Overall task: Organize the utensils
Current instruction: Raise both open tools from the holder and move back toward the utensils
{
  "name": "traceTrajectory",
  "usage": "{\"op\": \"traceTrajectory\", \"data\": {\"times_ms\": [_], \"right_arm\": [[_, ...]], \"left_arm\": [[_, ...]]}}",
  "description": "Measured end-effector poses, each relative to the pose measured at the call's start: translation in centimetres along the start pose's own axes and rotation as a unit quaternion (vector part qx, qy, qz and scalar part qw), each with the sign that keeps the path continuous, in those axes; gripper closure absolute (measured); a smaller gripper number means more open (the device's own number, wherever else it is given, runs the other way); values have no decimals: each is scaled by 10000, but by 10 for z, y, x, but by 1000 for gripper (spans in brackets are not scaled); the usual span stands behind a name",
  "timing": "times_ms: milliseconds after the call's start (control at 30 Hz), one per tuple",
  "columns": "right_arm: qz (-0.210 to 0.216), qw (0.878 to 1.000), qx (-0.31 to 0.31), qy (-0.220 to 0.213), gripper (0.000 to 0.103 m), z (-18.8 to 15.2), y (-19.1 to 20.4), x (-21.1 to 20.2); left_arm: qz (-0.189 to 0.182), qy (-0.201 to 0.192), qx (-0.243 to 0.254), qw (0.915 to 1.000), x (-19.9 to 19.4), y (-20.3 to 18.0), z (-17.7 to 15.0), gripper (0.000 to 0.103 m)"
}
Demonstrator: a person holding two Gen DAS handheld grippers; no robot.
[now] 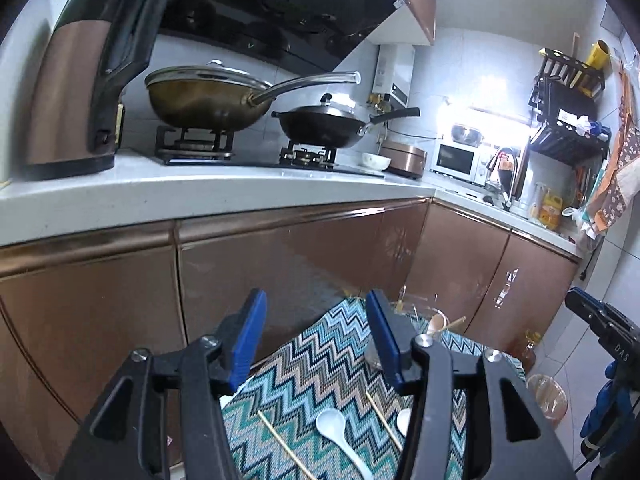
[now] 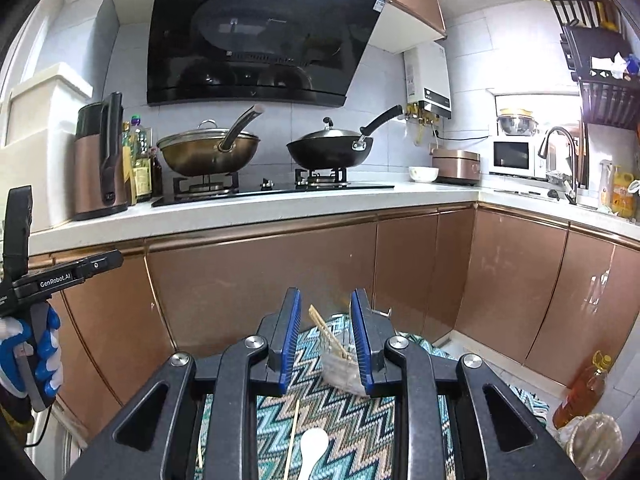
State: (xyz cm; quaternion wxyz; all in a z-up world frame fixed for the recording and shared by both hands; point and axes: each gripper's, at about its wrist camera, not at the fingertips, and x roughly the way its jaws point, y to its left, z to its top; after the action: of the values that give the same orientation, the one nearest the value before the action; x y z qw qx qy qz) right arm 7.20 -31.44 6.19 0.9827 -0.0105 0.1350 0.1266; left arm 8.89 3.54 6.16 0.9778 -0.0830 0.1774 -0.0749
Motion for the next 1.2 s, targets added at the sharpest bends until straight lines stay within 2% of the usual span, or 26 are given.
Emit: {"op": "traceTrajectory", "data": {"times_ms": [567, 867, 1200], "right_arm": [[-212, 9989, 66, 422, 77, -33, -10, -14], [-201, 9969, 160, 746, 77, -54, -17, -1], [-22, 9929, 206, 1173, 77, -78, -18, 28]], "left_arm": [[96, 216, -117, 9997, -13, 37, -31, 53], [-25, 700, -185, 9974, 4, 48, -52, 52], [-158, 1346, -364, 9901, 40, 54, -79, 52]]}}
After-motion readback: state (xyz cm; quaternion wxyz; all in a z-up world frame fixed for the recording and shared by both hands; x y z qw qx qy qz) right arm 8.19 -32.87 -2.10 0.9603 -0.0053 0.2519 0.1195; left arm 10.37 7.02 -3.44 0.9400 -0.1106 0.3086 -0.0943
